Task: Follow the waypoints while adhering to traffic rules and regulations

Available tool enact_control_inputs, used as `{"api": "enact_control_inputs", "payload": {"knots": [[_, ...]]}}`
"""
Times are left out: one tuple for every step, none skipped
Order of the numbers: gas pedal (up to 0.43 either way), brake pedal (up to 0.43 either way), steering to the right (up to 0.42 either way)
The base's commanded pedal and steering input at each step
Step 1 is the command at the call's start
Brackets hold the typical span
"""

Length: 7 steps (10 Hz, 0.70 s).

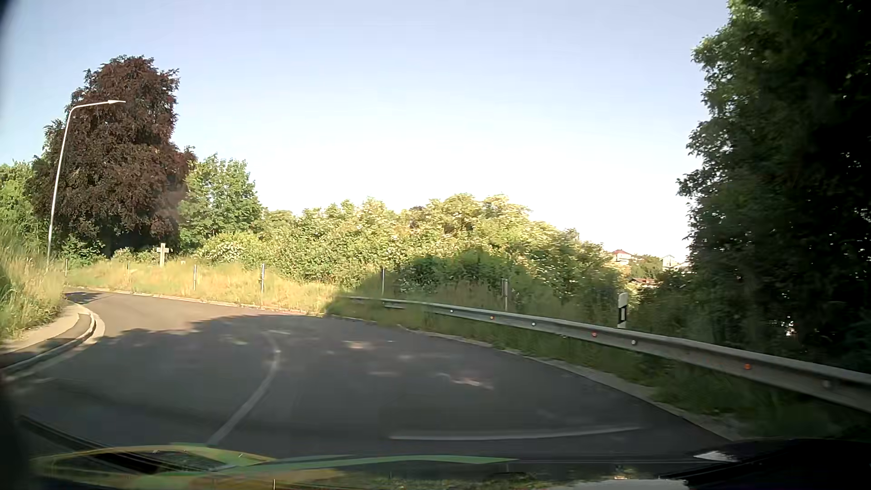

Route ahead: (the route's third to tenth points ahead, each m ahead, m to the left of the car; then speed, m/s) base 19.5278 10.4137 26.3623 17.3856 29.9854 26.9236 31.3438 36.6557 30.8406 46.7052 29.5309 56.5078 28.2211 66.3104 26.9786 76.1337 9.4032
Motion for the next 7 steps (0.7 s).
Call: {"api": "enact_control_inputs", "payload": {"knots": [[0.177, 0.0, -0.133], [0.189, 0.0, -0.138], [0.189, 0.0, -0.142], [0.189, 0.0, -0.145], [0.189, 0.0, -0.149], [0.189, 0.0, -0.151], [0.189, 0.0, -0.152]]}}
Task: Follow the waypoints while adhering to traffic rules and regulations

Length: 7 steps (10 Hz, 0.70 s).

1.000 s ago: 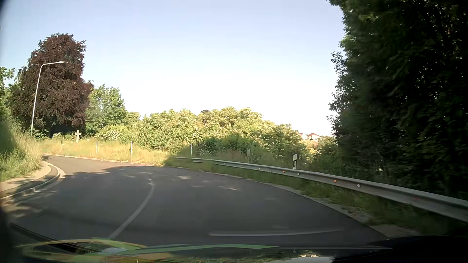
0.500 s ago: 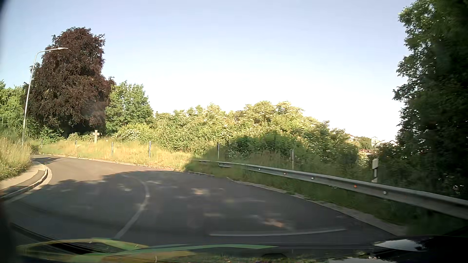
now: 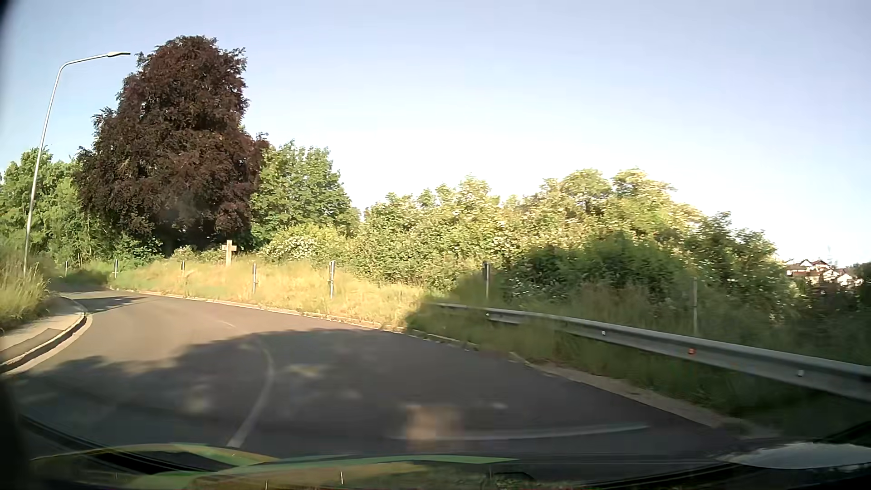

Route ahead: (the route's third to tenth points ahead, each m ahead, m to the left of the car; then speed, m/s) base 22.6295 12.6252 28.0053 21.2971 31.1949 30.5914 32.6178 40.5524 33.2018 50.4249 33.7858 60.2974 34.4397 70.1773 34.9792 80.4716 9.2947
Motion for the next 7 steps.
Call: {"api": "enact_control_inputs", "payload": {"knots": [[0.189, 0.0, -0.152], [0.197, 0.0, -0.152], [0.209, 0.0, -0.153], [0.22, 0.0, -0.154], [0.228, 0.0, -0.154], [0.228, 0.0, -0.155], [0.24, 0.0, -0.156]]}}
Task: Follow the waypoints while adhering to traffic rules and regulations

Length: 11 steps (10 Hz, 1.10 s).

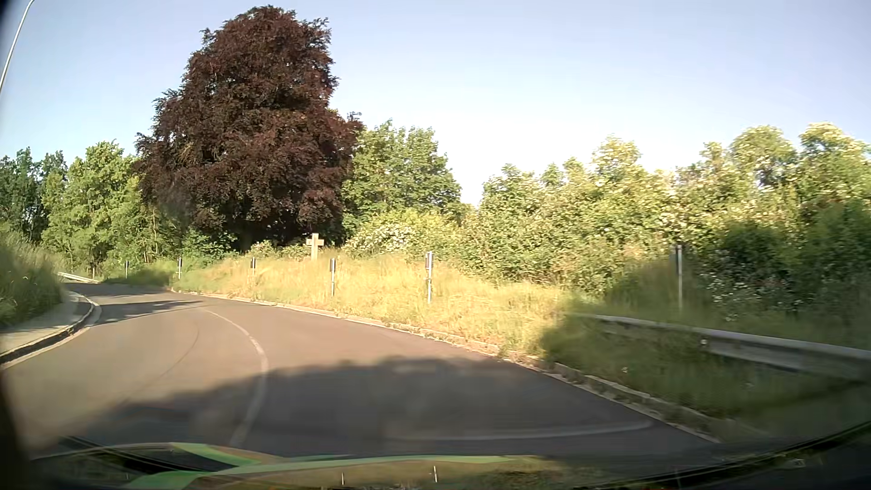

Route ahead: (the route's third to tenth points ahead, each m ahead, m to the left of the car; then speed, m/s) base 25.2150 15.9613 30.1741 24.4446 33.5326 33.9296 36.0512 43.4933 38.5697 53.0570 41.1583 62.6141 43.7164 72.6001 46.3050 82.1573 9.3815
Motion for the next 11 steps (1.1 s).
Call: {"api": "enact_control_inputs", "payload": {"knots": [[0.248, 0.0, -0.156], [0.248, 0.0, -0.156], [0.248, 0.0, -0.156], [0.248, 0.0, -0.156], [0.26, 0.0, -0.156], [0.26, 0.0, -0.156], [0.26, 0.0, -0.156], [0.26, 0.0, -0.156], [0.268, 0.0, -0.156], [0.28, 0.0, -0.156], [0.287, 0.0, -0.156]]}}
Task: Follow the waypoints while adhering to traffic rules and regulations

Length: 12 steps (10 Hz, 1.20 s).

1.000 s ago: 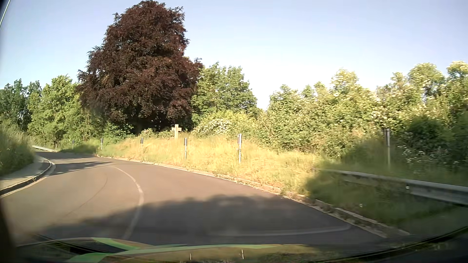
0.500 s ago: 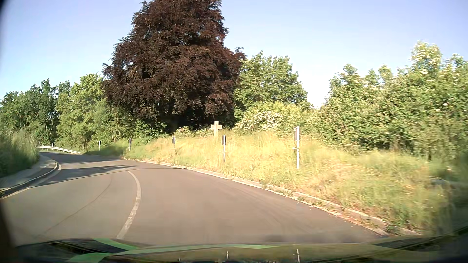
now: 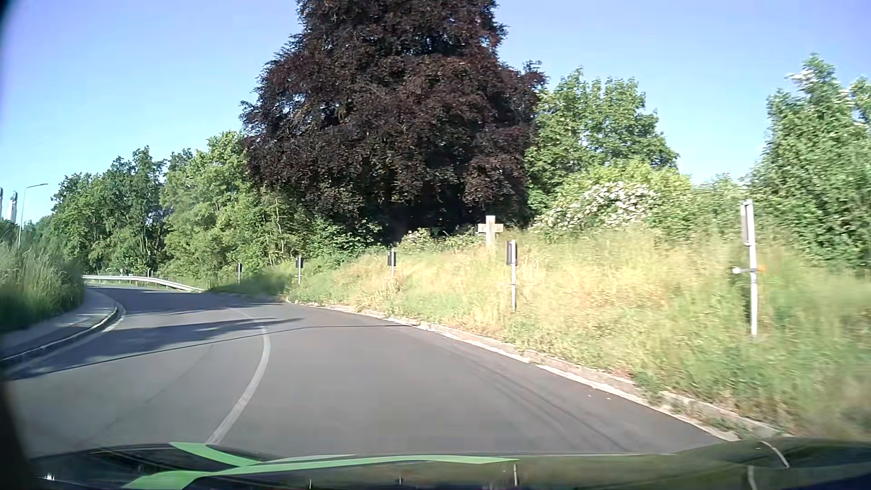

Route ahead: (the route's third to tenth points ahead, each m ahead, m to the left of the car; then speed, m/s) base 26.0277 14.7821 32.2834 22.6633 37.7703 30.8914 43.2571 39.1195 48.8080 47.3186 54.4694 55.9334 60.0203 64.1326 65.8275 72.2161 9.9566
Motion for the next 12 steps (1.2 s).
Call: {"api": "enact_control_inputs", "payload": {"knots": [[0.287, 0.0, -0.156], [0.287, 0.0, -0.156], [0.299, 0.0, -0.156], [0.299, 0.0, -0.156], [0.299, 0.0, -0.156], [0.299, 0.0, -0.156], [0.299, 0.0, -0.153], [0.299, 0.0, -0.149], [0.299, 0.0, -0.144], [0.287, 0.0, -0.141], [0.287, 0.0, -0.14], [0.287, 0.0, -0.139]]}}
